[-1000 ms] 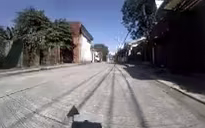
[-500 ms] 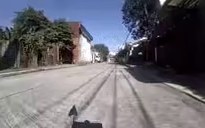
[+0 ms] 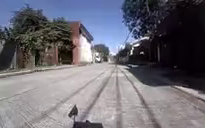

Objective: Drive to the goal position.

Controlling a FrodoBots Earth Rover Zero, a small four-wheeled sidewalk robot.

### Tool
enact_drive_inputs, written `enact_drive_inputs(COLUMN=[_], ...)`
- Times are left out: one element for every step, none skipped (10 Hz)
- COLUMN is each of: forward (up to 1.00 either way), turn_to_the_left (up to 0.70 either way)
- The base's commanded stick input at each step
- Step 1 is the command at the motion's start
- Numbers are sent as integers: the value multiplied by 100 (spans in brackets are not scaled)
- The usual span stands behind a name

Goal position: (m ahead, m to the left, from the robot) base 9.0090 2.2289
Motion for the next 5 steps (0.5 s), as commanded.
enact_drive_inputs(forward=[85, 85, 85, 85, 85], turn_to_the_left=[0, 0, 0, 0, 0])
